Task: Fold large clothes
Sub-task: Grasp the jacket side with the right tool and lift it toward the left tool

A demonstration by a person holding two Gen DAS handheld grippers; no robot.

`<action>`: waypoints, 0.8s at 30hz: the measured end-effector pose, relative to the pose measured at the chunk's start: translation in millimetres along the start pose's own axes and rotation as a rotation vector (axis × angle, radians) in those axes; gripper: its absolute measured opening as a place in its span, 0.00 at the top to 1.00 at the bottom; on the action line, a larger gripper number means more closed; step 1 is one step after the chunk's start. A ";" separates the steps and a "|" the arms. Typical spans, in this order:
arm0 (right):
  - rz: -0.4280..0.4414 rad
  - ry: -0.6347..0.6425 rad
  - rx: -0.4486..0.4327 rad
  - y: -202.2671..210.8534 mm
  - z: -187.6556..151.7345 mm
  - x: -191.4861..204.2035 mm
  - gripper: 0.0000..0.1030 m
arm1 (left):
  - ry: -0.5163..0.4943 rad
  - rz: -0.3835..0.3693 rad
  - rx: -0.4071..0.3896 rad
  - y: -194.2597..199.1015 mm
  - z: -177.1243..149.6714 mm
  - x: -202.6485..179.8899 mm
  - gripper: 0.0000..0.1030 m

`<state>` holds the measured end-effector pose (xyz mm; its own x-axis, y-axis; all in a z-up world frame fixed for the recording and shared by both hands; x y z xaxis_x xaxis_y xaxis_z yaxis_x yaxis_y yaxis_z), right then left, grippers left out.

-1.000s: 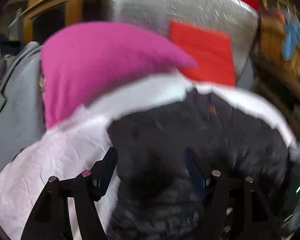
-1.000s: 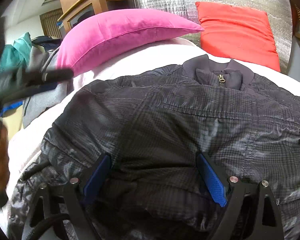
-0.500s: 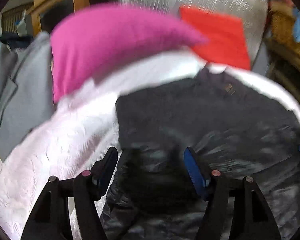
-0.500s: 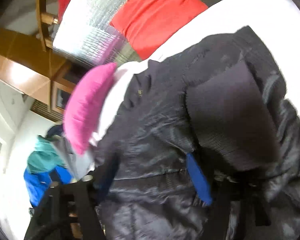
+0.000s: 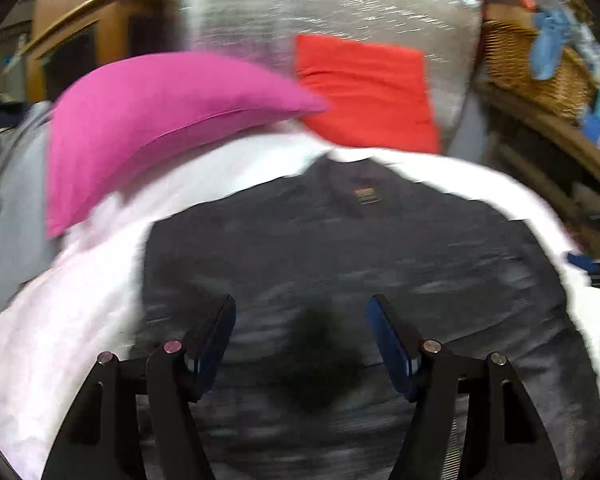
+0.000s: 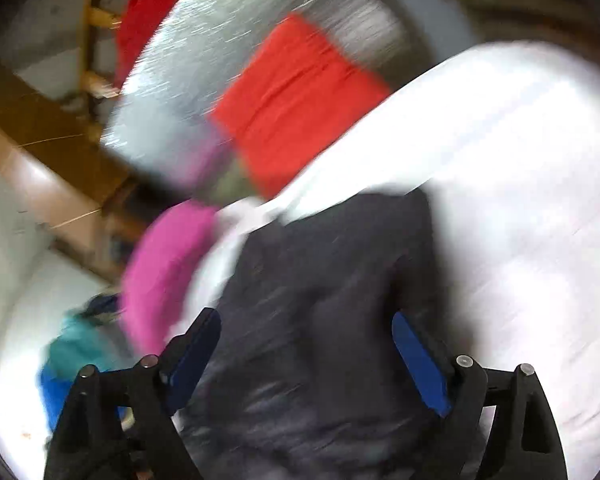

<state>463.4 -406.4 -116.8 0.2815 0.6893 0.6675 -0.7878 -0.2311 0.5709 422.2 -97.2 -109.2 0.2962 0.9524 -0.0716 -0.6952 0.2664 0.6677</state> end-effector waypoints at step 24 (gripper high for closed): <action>-0.142 0.168 0.162 4.9 -33.8 -27.6 0.23 | -0.133 -0.090 0.177 -80.9 -30.7 -119.0 0.31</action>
<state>433.2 -403.4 -148.6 0.2771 0.8238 0.4945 -0.6452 -0.2219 0.7311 423.0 -227.5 -177.5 0.4437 0.8950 -0.0467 -0.5398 0.3085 0.7832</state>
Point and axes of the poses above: each gripper's, at about its wrist camera, not at the fingertips, and y roughly against the way its jaws point, x to its left, z to its top, the point moved 7 cm from there along -y, roughly the way its jaws point, and after that the axes turned 2 degrees about -y, right-handed, at the moved point
